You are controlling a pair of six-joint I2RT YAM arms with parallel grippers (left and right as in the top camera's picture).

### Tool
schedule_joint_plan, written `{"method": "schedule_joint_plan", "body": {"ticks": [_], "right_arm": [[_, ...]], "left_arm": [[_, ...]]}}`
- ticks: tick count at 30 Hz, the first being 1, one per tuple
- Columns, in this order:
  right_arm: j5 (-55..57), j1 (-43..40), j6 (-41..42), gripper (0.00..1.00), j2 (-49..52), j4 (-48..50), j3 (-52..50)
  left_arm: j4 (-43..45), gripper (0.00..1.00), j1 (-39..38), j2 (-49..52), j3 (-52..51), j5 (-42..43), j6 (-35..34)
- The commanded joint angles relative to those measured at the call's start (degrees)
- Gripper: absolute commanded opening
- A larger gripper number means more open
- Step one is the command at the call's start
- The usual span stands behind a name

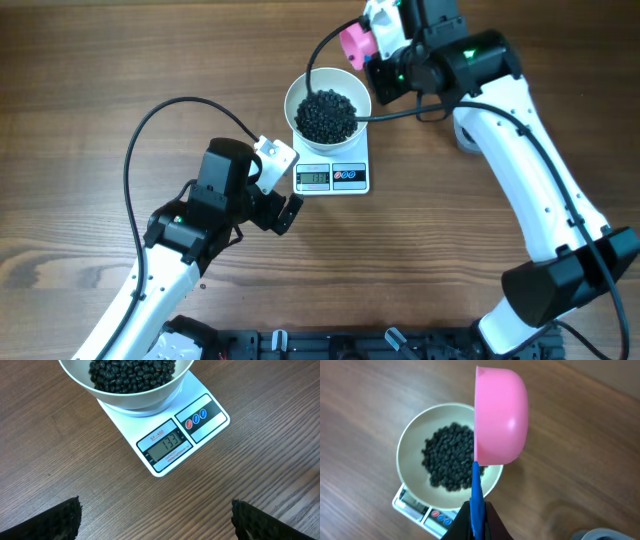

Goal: Scoop item into bowl and weigh 150g on scale
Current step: 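Move the empty scoop back right over the bean tub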

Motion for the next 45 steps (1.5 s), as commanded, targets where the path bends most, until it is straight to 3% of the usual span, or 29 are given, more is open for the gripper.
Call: {"method": "schedule_joint_plan", "body": {"ticks": [1,20,26,33,45], "right_arm": [[4.37,1.88,0.70,0.04,-0.92,-2.01,0.96],[3.61,-0.52,2.40,0.04,-0.94,-1.66,1.01],[-2.80,-10.99,3.78,0.04,-0.96,-9.11,4.26],[1.42,-20.72,3.96,0.04,-0.94,-18.58,4.37],[3.48,-30.47,6.88,0.04,0.72,-21.05,-2.05]], "left_arm": [[0.00,1.00,0.26,0.17,-0.22,0.26,0.50],[0.00,1.00,0.24,0.17,-0.22,0.26,0.50],[0.00,1.00,0.24,0.17,-0.22,0.26,0.50],[0.00,1.00,0.26,0.17,-0.22,0.26,0.50],[0.00,1.00,0.24,0.17,-0.22,0.26,0.48]]}}
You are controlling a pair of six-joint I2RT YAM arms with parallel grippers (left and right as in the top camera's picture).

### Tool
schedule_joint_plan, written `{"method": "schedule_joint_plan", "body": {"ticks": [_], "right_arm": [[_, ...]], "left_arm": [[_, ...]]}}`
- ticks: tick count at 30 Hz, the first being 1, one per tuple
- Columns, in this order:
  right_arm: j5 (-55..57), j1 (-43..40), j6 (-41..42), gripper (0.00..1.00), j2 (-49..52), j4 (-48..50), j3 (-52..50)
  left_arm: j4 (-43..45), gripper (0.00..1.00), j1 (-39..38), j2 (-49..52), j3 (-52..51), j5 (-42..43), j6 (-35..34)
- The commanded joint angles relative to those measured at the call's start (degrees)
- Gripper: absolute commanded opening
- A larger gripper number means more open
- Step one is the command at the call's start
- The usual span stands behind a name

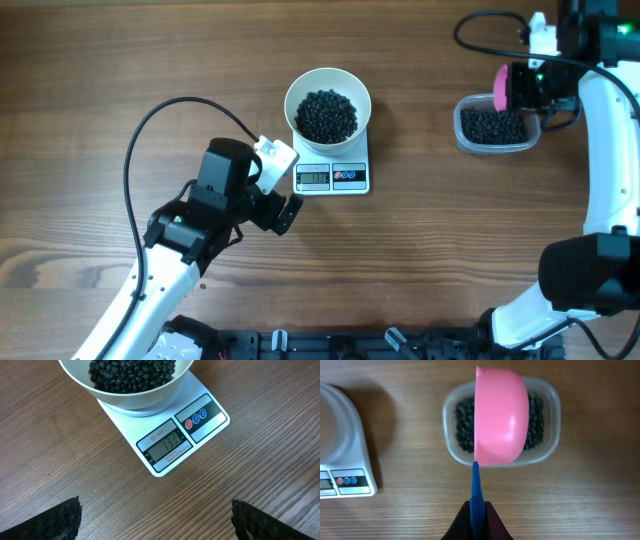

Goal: Scoop item into bowl and weigh 150g on scale
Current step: 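Move the empty scoop back right over the bean tub, then dip the scoop into the black beans again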

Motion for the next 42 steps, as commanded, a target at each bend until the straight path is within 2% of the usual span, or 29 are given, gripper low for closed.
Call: {"method": "schedule_joint_plan", "body": {"ticks": [1,14,25,42], "right_arm": [[0.02,-0.17,2.47,0.04,1.20,0.09,-2.29],[-2.29,-0.15,2.73,0.04,6.56,0.76,-5.84],[-2.89,-0.15,2.78,0.04,10.84,5.31,-6.03],[-13.00,-0.94,1.55,0.04,13.81,4.50,-6.03]], "left_arm": [[0.02,1.00,0.26,0.17,-0.22,0.26,0.50],[0.02,1.00,0.24,0.17,-0.22,0.26,0.50],[0.02,1.00,0.24,0.17,-0.22,0.26,0.50],[0.02,1.00,0.24,0.17,-0.22,0.26,0.50]]}}
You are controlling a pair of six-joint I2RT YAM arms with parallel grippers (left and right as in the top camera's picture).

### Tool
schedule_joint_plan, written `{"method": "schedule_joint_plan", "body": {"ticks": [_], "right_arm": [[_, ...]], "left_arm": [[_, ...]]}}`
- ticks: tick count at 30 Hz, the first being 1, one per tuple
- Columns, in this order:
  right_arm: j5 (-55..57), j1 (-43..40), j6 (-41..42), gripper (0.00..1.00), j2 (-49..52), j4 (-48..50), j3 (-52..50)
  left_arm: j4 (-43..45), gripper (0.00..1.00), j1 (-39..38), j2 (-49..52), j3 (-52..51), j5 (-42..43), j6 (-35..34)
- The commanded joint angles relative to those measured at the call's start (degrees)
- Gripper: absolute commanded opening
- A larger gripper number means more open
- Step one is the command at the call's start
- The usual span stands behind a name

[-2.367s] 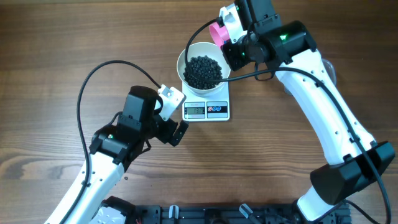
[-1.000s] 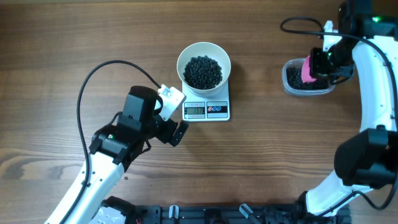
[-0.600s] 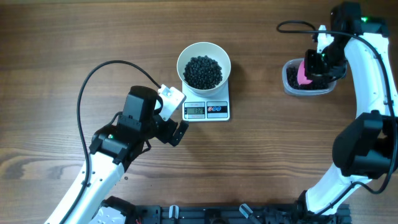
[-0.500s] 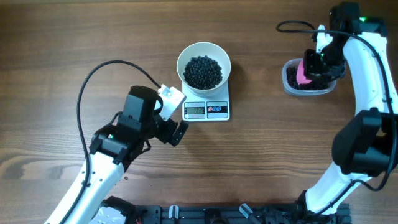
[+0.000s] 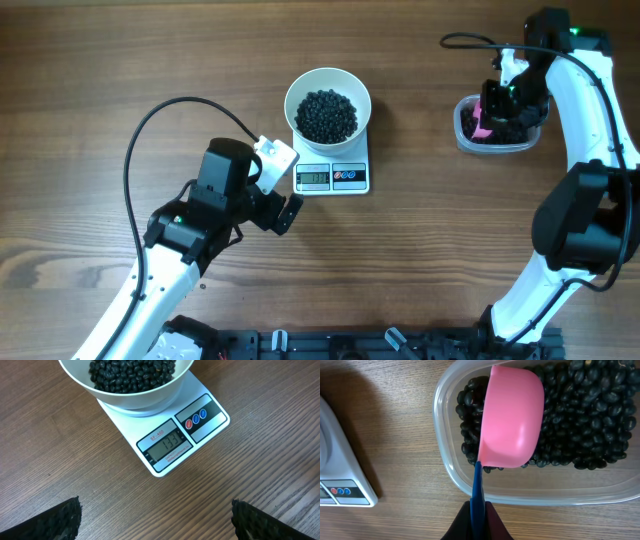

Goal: Scoop item into bowl and weigh 150g on scale
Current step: 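Dip the scoop into the black beans again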

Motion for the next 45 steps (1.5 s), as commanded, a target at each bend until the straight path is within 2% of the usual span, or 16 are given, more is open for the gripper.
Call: {"method": "schedule_joint_plan", "body": {"ticks": [1,6,24,37,45], "right_arm": [[-6.69,-0.79,-1.60,0.04,1.68,-1.55,-0.46],[-11.58,-3.54,-3.48,0.04,1.14,-2.64,-0.44],[-14.08,-11.04,-6.62,0.04,-0.59,-3.76,-0.44],[-23.96,-17.53,-12.02,0.04,-3.15,-4.48,-0.44],[-29.62,-17.62,-15.02,0.04,-4.09,-6.03,-0.44]], "left_arm": [[0.00,1.00,0.24,0.17,-0.22,0.26,0.50],[0.00,1.00,0.24,0.17,-0.22,0.26,0.50],[0.00,1.00,0.24,0.17,-0.22,0.26,0.48],[-0.02,1.00,0.24,0.17,-0.22,0.24,0.50],[0.00,1.00,0.24,0.17,-0.22,0.26,0.50]]}}
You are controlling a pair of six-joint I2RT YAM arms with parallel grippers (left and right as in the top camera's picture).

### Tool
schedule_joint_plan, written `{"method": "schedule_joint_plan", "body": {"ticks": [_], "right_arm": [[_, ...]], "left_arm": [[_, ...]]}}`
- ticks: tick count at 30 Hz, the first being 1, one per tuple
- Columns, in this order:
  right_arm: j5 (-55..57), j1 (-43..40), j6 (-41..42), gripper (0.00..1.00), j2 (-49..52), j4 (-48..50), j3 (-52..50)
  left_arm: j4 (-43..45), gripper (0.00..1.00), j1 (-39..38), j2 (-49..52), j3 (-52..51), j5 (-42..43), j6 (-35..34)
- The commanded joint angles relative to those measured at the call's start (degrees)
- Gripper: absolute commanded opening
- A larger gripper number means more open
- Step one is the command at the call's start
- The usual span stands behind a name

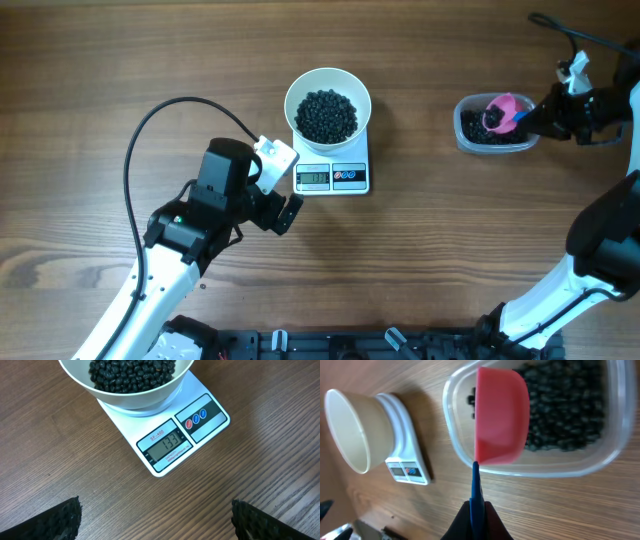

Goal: Scoop item into bowl and weigh 150g on scale
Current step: 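Dip the scoop into the black beans again, then lift the filled pink scoop and carry it left over the white bowl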

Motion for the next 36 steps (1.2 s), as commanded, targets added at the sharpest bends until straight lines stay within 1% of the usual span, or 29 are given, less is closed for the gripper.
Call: {"method": "schedule_joint_plan", "body": {"ticks": [1,8,15,17,23,29,34,36], "right_arm": [[-6.95,0.33,-3.23,0.04,-2.91,-0.48,-0.44],[-9.49,1.97,-3.06,0.04,-6.60,-0.42,-0.44],[-11.58,6.64,-1.55,0.04,-8.04,0.04,-0.44],[-12.00,8.74,-1.44,0.04,-8.04,0.66,-0.44],[-12.41,15.10,2.62,0.04,-8.04,4.07,-0.44],[-12.37,23.89,6.47,0.04,-8.04,8.79,-0.44],[-10.86,30.88,10.36,0.04,-8.04,14.80,-0.44],[-7.72,33.46,12.11,0.04,-8.04,16.94,-0.44]], "left_arm": [[-0.02,1.00,0.24,0.17,-0.22,0.28,0.48],[-0.02,1.00,0.24,0.17,-0.22,0.28,0.50],[-0.02,1.00,0.24,0.17,-0.22,0.28,0.50],[0.00,1.00,0.24,0.17,-0.22,0.28,0.50],[0.00,1.00,0.26,0.17,-0.22,0.28,0.50],[0.00,1.00,0.24,0.17,-0.22,0.28,0.50],[0.00,1.00,0.24,0.17,-0.22,0.28,0.50],[-0.02,1.00,0.24,0.17,-0.22,0.28,0.50]]}}
